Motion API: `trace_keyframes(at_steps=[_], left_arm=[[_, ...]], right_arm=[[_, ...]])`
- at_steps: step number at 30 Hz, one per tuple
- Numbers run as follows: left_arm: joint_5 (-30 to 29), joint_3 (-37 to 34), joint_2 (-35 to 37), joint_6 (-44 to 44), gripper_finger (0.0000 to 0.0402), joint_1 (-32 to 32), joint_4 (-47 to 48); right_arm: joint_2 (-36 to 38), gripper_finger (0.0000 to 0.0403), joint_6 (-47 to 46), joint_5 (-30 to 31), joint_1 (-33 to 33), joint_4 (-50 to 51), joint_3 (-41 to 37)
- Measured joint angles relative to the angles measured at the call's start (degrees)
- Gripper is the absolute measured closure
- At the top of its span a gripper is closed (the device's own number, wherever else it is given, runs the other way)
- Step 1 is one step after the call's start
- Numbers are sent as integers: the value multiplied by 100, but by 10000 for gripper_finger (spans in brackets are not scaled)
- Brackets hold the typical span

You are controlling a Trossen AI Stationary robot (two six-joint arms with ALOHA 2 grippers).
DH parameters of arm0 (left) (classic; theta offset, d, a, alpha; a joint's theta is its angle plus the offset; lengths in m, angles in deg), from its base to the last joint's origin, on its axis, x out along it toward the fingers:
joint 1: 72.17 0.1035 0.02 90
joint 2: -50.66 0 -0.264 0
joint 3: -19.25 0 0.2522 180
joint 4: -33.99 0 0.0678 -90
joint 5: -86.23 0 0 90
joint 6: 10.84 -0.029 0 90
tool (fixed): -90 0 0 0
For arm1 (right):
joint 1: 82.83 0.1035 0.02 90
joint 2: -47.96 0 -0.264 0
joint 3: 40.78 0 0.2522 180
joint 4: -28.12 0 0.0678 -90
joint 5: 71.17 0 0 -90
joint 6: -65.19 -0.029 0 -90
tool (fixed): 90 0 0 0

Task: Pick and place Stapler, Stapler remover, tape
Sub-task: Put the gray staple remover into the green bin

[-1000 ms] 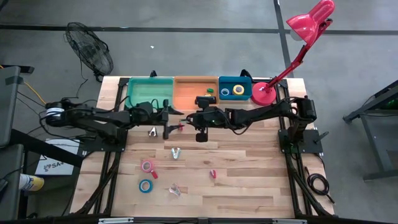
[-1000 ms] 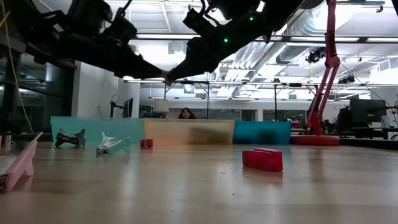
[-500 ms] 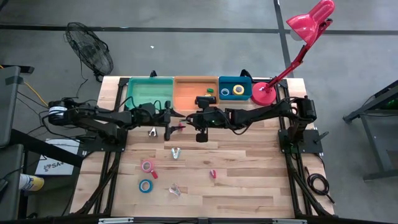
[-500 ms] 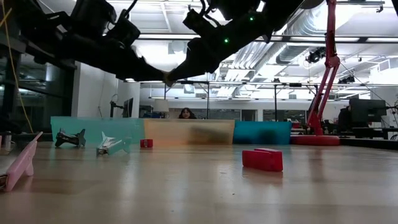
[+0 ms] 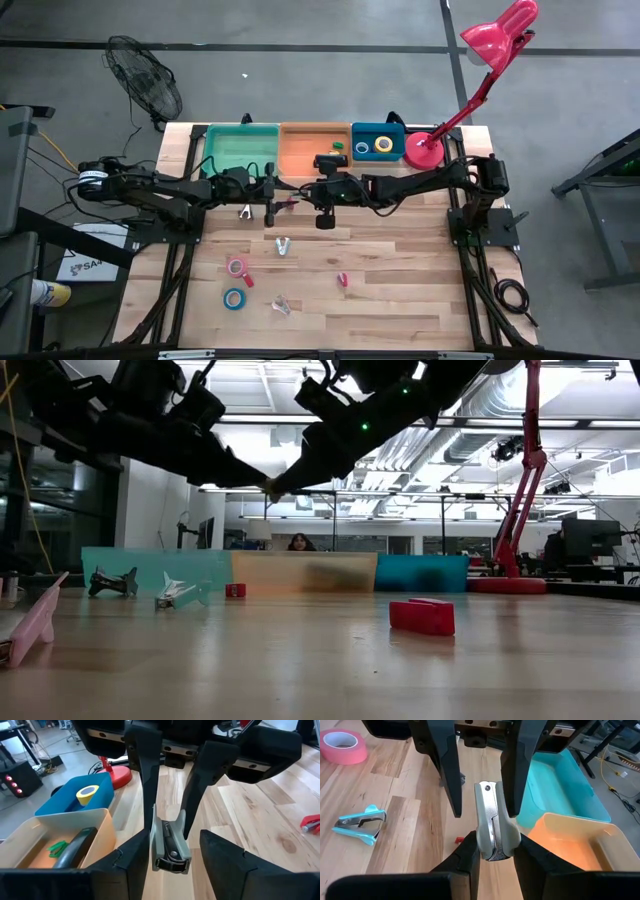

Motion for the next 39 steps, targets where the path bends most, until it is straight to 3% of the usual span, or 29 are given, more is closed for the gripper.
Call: trace_keyframes(at_steps=[32,39], left_arm=[[-199,0,2,13,234,0,103],[-140,-2,2,26,287,0,101]], right_arm=[[-2,319,-4,-51,0,-87,0],[-2,319,-7,-51,0,-85,0]])
